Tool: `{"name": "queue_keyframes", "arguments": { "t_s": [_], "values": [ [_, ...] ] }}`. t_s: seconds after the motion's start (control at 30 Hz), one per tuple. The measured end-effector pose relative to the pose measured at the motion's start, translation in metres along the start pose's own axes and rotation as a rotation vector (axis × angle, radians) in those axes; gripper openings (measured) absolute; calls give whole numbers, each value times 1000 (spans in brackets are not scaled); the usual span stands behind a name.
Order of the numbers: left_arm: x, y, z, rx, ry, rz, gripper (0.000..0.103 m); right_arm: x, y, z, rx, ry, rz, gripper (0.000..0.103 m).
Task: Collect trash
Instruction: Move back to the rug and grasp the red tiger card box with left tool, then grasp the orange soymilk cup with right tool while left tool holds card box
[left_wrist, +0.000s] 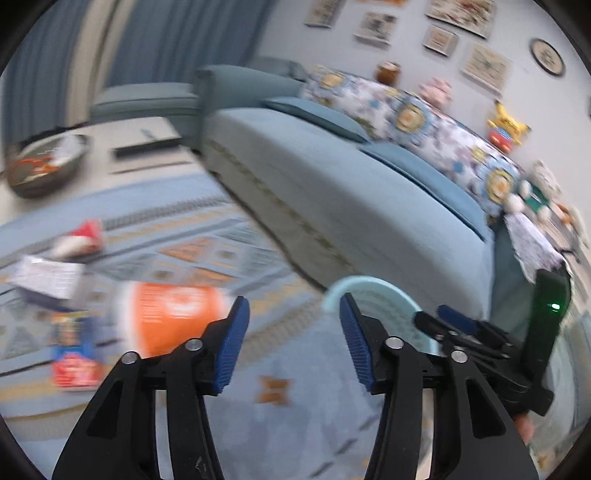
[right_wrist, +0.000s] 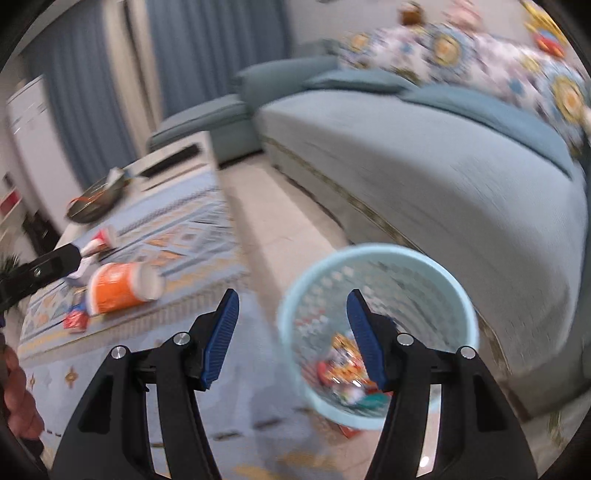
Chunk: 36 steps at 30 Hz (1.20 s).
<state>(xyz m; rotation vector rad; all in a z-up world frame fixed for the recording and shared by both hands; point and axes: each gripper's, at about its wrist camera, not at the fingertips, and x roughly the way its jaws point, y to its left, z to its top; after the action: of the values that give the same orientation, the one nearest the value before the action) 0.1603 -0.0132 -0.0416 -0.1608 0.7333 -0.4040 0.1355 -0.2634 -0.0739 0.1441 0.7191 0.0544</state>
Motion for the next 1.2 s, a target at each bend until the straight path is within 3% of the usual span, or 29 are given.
{"name": "queue_keyframes", "arguments": {
  "t_s": [0.13,0.23,0.3,0.37,0.5,0.67,0.83,0.97,1.2],
  "values": [
    [-21,48,5,-42,-16,93,55,5,51,13,-90,-22,61,58],
    [-30,84,5,-94,-29,184,71,13,81,19,-136,-29,95,59],
    [-30,108,0,-124,-27,276,87,20,94,23,-154,-25,113,64],
    [-22,134,-8,-173,12,329,87,33,108,27,-185,-7,125,64],
    [2,168,-25,-268,94,333,85,61,135,35,-244,51,171,64],
    [21,181,-26,-286,169,306,86,105,156,51,-235,141,228,64],
    [38,188,-35,-269,246,344,80,140,177,54,-253,224,240,64],
    [40,188,-34,-211,256,381,59,152,191,49,-294,269,243,64],
    [24,197,-32,-276,232,357,59,150,195,36,-322,289,222,64]
  ]
}}
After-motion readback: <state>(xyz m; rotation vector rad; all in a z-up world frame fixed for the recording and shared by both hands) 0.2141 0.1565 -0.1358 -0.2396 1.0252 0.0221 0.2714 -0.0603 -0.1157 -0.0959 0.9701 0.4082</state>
